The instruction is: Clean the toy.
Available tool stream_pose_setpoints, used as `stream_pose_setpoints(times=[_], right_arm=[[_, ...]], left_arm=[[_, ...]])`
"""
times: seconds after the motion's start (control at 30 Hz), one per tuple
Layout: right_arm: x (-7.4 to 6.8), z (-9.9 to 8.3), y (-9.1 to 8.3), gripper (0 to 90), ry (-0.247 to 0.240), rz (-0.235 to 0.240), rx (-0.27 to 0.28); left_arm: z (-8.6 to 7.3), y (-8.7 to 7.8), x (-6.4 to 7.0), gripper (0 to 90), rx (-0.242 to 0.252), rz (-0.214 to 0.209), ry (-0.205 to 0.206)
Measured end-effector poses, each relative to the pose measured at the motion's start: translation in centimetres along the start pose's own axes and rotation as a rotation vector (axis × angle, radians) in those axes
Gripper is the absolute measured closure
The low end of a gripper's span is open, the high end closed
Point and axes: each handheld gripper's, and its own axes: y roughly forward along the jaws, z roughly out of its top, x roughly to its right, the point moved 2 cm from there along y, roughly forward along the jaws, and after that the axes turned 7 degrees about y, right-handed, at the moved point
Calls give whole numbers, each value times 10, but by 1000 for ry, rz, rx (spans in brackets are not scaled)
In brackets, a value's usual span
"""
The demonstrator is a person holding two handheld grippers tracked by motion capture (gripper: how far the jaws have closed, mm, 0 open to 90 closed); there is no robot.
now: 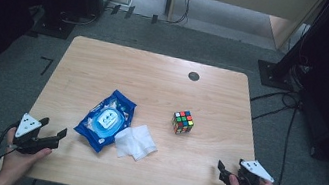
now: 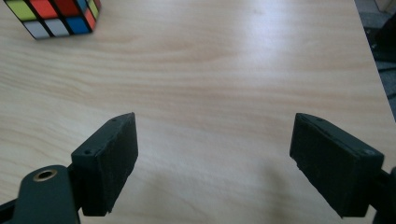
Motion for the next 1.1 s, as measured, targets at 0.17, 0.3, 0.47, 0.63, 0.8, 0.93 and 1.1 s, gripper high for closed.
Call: stream_pose_setpoints(times=[0.17,0.3,0.47,0.63,0.8,0.93,1.1], right_arm=[[4,-5,-1,154,6,-31,-45],[5,-6,2,152,-2,-50,-92],[5,-6,3,133,-19,-48,-94],[4,-6,4,94,-35,-34,-107],[5,-5,5,76,-38,-28,-112],[5,-5,5,69,-38,-27,-115],[5,-5,5,69,-39,-27,-114]], left_arm=[[-2,9,4,203,-93,16,26],[-4,15,9,200,-150,30,62],[-3,19,6,181,-176,2,48],[-3,19,6,176,-177,4,47],[-3,20,6,172,-178,5,46],[-3,20,6,172,-178,4,45],[-3,20,6,172,-178,4,45]])
